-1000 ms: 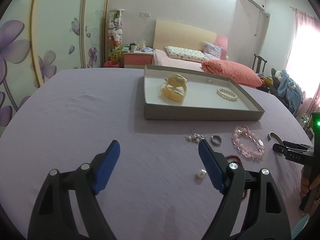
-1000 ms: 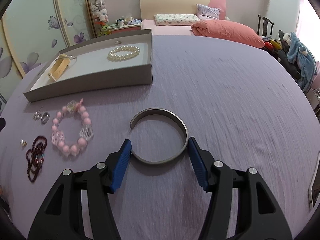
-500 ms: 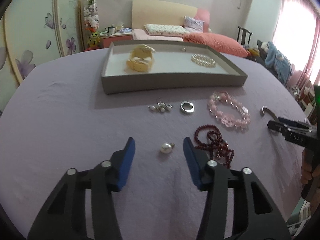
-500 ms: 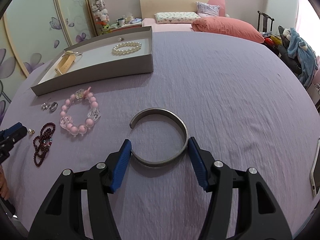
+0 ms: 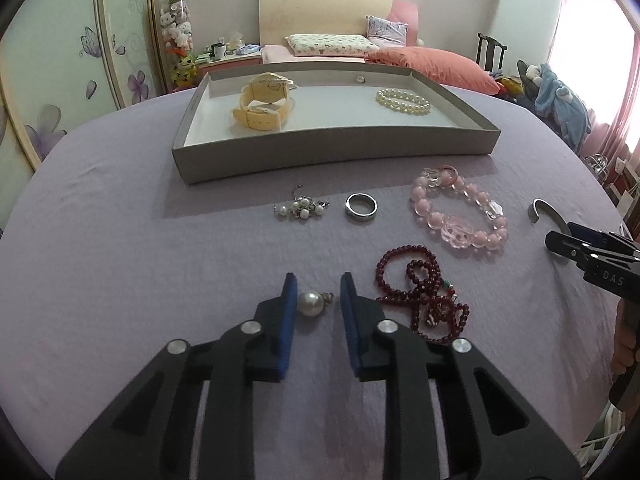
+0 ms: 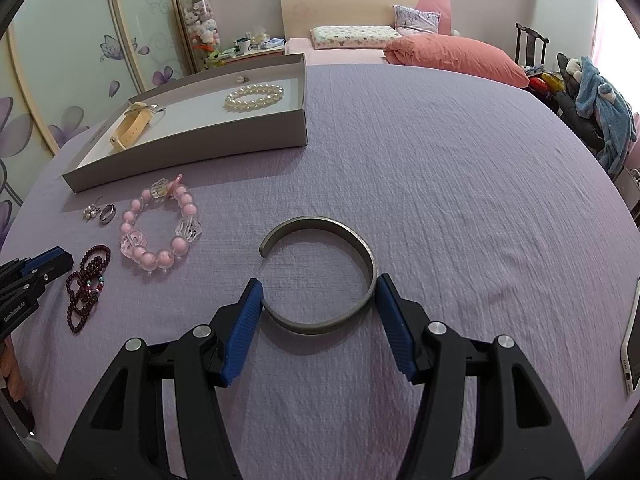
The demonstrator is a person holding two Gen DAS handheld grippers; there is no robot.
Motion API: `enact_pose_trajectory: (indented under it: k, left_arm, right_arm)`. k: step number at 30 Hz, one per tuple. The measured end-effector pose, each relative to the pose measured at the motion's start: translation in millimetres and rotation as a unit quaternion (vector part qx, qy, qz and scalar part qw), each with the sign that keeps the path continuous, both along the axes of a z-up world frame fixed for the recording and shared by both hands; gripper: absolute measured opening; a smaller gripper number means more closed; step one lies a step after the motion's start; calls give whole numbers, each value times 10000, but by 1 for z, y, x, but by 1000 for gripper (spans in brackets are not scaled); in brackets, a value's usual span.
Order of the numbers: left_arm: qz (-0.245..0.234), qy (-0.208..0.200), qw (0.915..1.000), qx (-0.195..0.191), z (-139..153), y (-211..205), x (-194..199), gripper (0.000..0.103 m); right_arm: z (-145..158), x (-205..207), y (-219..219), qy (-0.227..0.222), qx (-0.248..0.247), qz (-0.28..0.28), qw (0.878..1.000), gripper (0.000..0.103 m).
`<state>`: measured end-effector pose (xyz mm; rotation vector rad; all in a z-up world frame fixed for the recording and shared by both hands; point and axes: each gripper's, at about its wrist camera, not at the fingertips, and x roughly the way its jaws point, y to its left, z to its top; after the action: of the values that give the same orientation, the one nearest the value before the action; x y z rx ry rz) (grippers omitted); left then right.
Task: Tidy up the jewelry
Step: 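Grasp the single pearl earring with the left tool while the right tool grasps the silver cuff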
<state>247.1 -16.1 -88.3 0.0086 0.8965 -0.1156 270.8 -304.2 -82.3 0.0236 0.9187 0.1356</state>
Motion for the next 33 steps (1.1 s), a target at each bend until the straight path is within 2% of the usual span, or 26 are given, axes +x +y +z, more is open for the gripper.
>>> enact_pose_trajectory:
  k: [9, 22, 30, 33]
  left_arm:
    - [76, -11, 10000, -5, 1, -1, 2, 16]
    - [456, -233, 9987, -61, 15, 29, -4, 16]
    - [450, -266, 9986, -104, 19, 31, -6, 16]
    - [442, -276, 9986, -111, 20, 31, -7, 16]
  right_arm:
    - [2, 0, 0, -6, 53, -18, 10000, 59]
    - [6, -6, -2, -115, 241, -23, 9996, 58]
    - [0, -4, 7, -9, -186, 96, 9998, 60]
    - [0, 0, 8, 22, -124, 149, 9998, 66]
